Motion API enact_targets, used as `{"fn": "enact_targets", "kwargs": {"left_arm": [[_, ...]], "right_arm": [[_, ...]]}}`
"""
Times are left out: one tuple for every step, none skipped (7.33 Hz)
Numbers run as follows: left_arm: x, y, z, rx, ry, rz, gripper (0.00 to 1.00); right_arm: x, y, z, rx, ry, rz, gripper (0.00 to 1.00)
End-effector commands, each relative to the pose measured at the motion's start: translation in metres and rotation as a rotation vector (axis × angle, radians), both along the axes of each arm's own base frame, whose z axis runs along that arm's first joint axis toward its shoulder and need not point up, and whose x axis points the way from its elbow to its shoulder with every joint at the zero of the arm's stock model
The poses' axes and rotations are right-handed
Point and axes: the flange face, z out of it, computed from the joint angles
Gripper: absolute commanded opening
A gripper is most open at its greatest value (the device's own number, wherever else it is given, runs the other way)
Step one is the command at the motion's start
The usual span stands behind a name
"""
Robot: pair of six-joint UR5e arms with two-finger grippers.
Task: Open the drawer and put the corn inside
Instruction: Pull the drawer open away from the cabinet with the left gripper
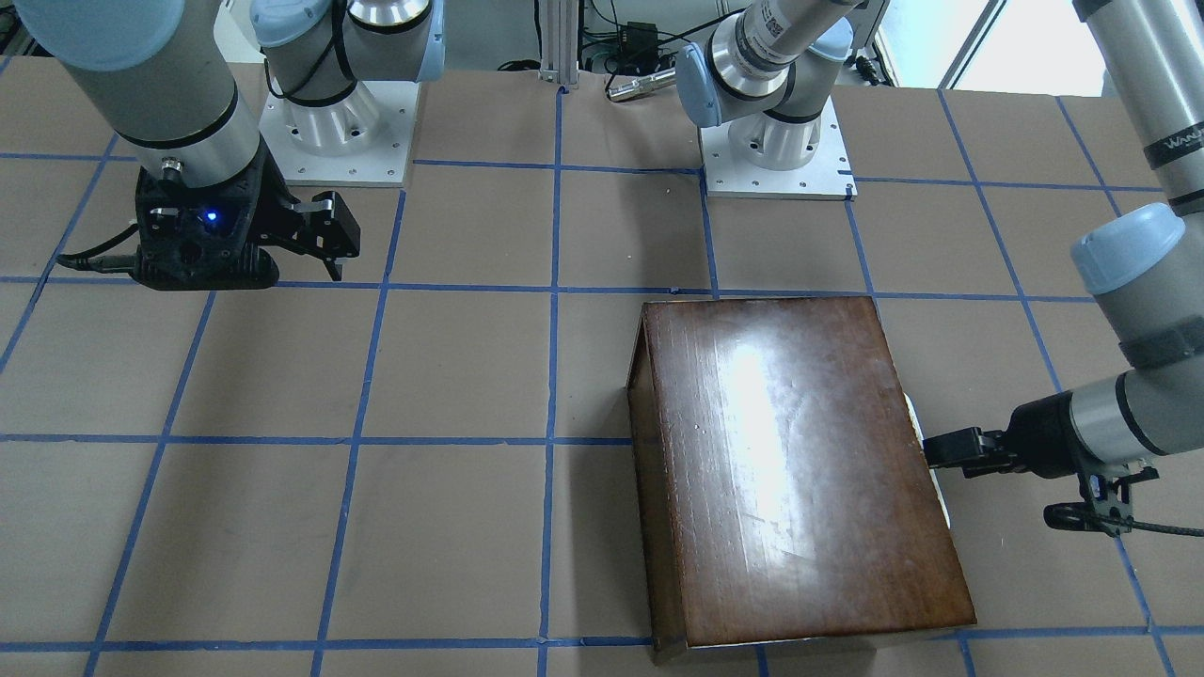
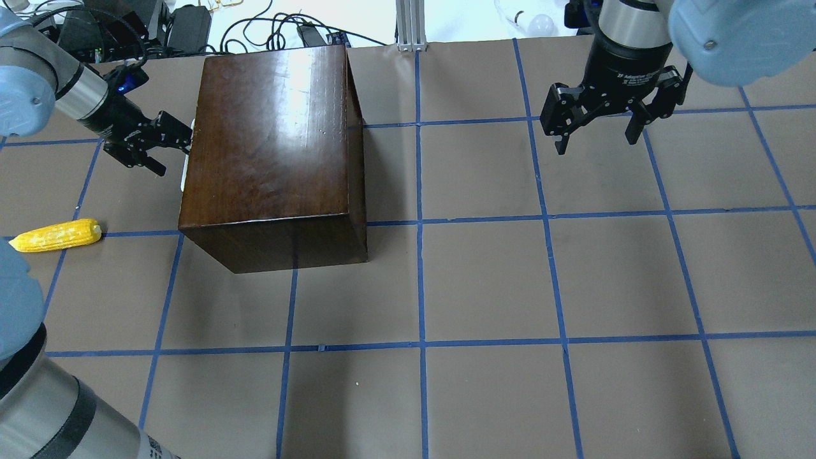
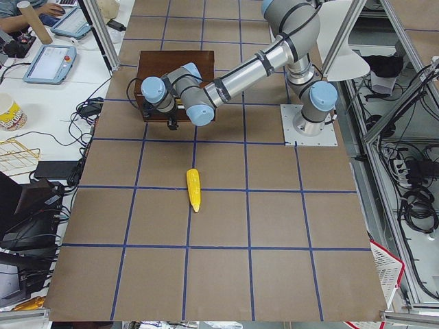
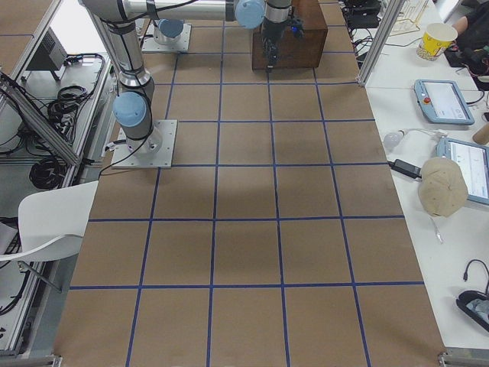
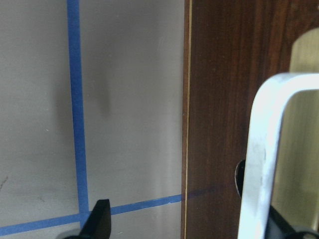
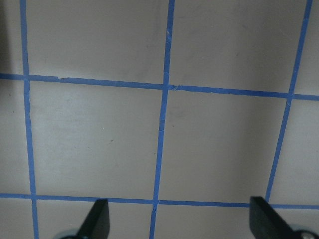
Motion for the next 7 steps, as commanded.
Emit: {"fn": "enact_targets", "kwargs": {"left_arm": [[0.005,0.002,0.003,0.014,-0.054,-0.013,0.98],[0.007,0.002,0.005,0.013,-0.060,-0.014,0.98],[0.008,0.002,0.006,0.012,-0.062,-0.014,0.98],[0.008,0.003,0.011,0.006,-0.066,-0.013,0.98],[0.012,0.003,0.010,0.004,-0.066,-0.012,0.98],[0.013,0.004,0.014,-0.001,-0.069,-0.009,0.98],[0.017,0.006,0.012,0.014,-0.095,-0.018,0.98]], "right_arm": [[0.001,0.000,0.000,0.000,0.000,0.001,1.00],[0.000,0.000,0.001,0.000,0.000,0.000,1.00],[0.000,0.000,0.000,0.000,0.000,0.000,1.00],[0.000,0.000,0.000,0.000,0.000,0.000,1.00],[0.001,0.000,0.000,0.000,0.000,0.001,1.00],[0.000,0.000,0.000,0.001,0.000,0.000,1.00],[0.000,0.000,0.000,0.000,0.000,0.000,1.00]]}}
